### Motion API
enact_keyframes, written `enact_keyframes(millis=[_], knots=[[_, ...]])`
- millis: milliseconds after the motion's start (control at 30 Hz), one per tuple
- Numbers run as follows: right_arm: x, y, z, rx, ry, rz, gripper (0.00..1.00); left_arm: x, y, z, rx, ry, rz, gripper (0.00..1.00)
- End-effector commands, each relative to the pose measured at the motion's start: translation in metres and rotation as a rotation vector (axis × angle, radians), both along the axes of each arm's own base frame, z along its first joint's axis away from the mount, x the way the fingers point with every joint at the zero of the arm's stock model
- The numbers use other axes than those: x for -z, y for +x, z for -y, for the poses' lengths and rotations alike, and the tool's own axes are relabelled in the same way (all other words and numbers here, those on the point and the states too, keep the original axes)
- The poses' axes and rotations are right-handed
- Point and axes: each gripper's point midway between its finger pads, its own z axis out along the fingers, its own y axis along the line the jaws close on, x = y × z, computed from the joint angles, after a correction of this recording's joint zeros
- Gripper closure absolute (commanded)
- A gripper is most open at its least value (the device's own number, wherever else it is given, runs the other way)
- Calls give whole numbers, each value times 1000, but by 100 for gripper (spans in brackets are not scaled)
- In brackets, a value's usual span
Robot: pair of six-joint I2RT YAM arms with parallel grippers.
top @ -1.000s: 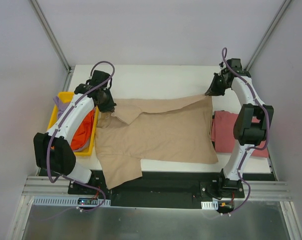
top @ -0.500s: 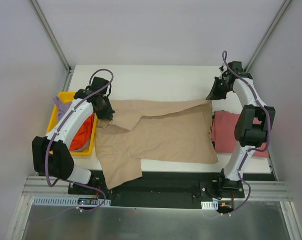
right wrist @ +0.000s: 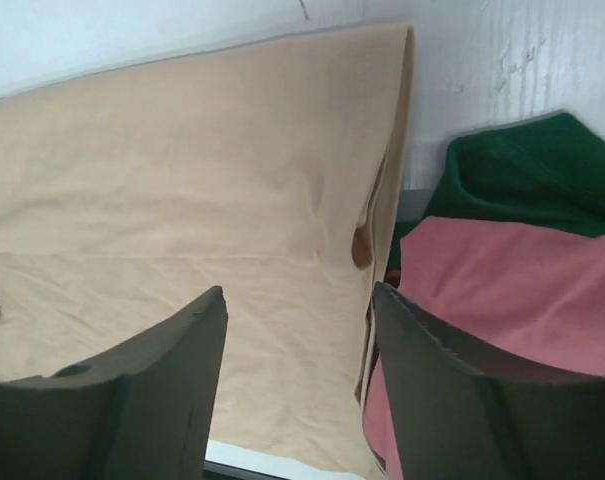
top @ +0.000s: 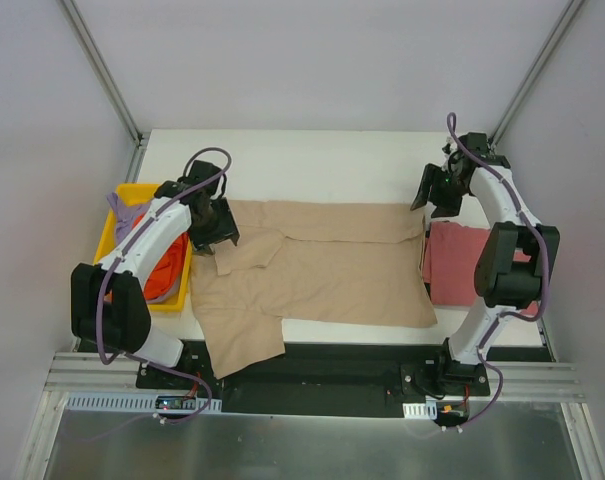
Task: Fold and stack the t-shirts
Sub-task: Fold the flattened tshirt in 1/3 of the way
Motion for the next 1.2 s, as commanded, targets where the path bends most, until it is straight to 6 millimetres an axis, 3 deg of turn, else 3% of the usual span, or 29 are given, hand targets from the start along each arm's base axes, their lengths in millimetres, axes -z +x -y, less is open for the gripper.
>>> enact_keyframes(millis=[0, 67, 100, 233, 400, 567, 800, 967, 1067, 1167], knots=[[-44, 4, -1, -33, -5, 138, 33, -27, 2, 10, 21, -39, 65, 30], [-49, 5, -11, -77, 17, 161, 11, -35, 12, 22, 51, -75, 86, 3], [-50, 6, -18, -105, 24, 170, 4, -39, 18, 27, 63, -87, 97, 1], [-42, 9, -46, -201, 20, 164, 4, -42, 52, 41, 80, -111, 146, 1], [-17, 21, -69, -229, 24, 95, 4, -18, 94, 47, 74, -86, 118, 1], [18, 29, -58, -198, -60, -19, 4, 26, 122, 36, 34, -54, 29, 1], [57, 41, -37, -172, -114, -115, 4, 77, 138, 24, 8, -11, -65, 1], [71, 54, -29, -94, -43, -157, 4, 102, 154, 10, -33, -8, -101, 1], [73, 65, -34, -94, -3, -147, 4, 109, 172, 5, -28, -35, -97, 1], [73, 80, -36, -83, 26, -129, 4, 103, 196, 5, -3, -51, -46, 1]])
